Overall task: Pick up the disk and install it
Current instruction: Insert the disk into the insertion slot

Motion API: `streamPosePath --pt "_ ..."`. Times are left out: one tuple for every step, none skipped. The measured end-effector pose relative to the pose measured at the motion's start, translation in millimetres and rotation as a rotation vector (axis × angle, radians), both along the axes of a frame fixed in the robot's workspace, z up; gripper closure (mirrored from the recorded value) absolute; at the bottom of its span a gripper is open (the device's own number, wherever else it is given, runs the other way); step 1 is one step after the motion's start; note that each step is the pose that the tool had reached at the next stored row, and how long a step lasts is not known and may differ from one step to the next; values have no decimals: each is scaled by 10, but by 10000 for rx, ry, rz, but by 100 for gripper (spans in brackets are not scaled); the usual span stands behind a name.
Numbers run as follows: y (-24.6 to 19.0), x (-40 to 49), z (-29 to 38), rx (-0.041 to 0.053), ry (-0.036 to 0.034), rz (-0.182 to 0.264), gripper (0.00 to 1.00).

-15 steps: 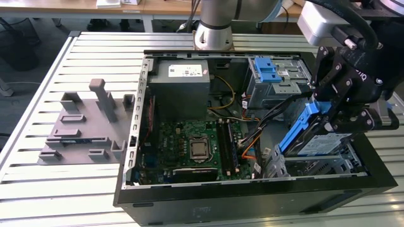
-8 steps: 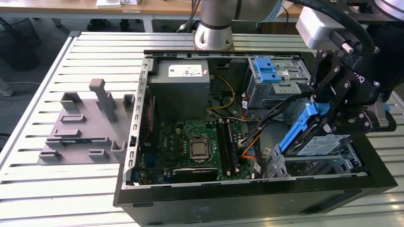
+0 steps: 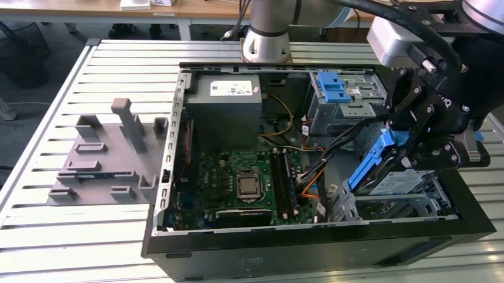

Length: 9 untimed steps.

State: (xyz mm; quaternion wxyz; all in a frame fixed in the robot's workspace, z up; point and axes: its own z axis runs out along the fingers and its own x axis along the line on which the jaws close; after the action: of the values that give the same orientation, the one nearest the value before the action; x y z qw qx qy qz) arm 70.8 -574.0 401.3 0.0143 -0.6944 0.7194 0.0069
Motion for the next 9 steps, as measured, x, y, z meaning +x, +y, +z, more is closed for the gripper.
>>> streamPosePath --pt "0 0 -5 -1 0 0 64" --pt "0 0 -10 0 0 0 64" --pt "0 0 -15 -1 0 0 64" --pt "0 0 -21 0 0 0 64" --pt "0 0 -28 0 0 0 64" --pt "0 0 -35 0 1 0 64" --pt "0 0 -43 0 0 0 64" --pt "0 0 -50 -1 0 0 64" --pt "0 0 -58 -1 1 -1 64"
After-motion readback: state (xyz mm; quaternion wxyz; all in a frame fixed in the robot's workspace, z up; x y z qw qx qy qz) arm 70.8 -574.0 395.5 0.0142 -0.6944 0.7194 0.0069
